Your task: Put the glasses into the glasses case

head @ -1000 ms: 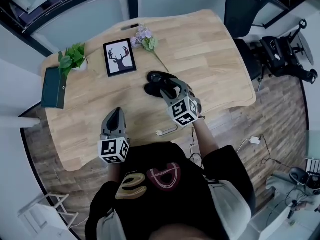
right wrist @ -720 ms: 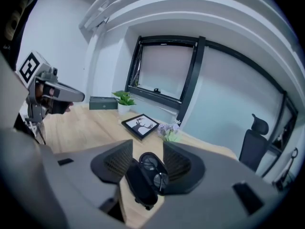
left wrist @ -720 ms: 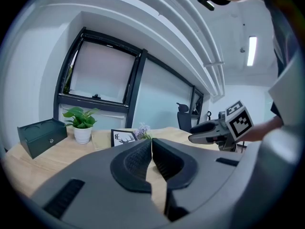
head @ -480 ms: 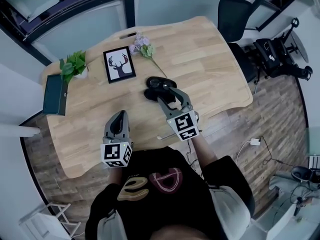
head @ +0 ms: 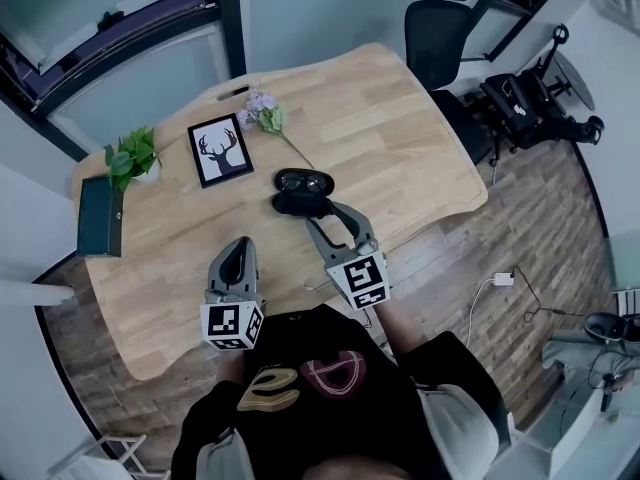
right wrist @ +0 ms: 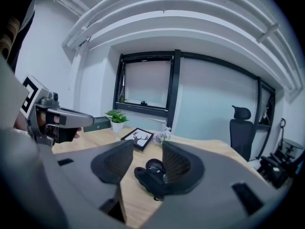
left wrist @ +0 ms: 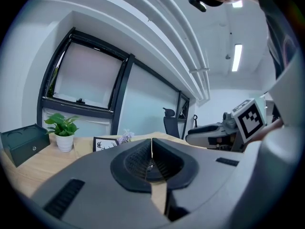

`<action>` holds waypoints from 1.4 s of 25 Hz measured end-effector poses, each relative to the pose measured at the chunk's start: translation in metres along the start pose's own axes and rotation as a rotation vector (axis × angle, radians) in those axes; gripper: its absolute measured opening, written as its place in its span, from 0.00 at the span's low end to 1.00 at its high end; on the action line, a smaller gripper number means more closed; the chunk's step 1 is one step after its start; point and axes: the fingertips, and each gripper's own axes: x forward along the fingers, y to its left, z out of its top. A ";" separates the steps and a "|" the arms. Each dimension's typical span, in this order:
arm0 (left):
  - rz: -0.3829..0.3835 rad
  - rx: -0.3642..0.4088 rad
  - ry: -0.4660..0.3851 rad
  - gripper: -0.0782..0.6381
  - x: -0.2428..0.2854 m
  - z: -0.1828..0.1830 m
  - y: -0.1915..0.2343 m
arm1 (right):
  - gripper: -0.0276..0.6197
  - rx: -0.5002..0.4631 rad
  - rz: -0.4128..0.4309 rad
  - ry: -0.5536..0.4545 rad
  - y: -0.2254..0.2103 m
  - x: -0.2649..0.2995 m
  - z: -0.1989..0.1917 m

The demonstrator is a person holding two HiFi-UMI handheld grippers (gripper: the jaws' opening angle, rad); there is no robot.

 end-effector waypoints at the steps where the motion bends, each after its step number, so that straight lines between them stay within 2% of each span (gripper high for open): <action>1: -0.005 -0.001 -0.002 0.13 0.000 0.000 -0.002 | 0.34 0.002 -0.002 0.001 0.001 -0.003 -0.002; 11: -0.045 0.008 -0.006 0.13 -0.003 0.000 -0.021 | 0.12 -0.018 -0.006 0.000 0.010 -0.024 -0.014; 16: -0.045 0.007 -0.015 0.13 -0.005 0.003 -0.024 | 0.06 -0.018 -0.033 -0.010 0.008 -0.030 -0.014; 26: -0.062 0.008 -0.036 0.13 -0.006 0.007 -0.028 | 0.06 0.003 -0.100 -0.068 -0.004 -0.037 -0.007; 35: -0.059 0.031 -0.038 0.13 -0.005 0.010 -0.027 | 0.06 -0.016 -0.089 -0.061 0.000 -0.032 -0.007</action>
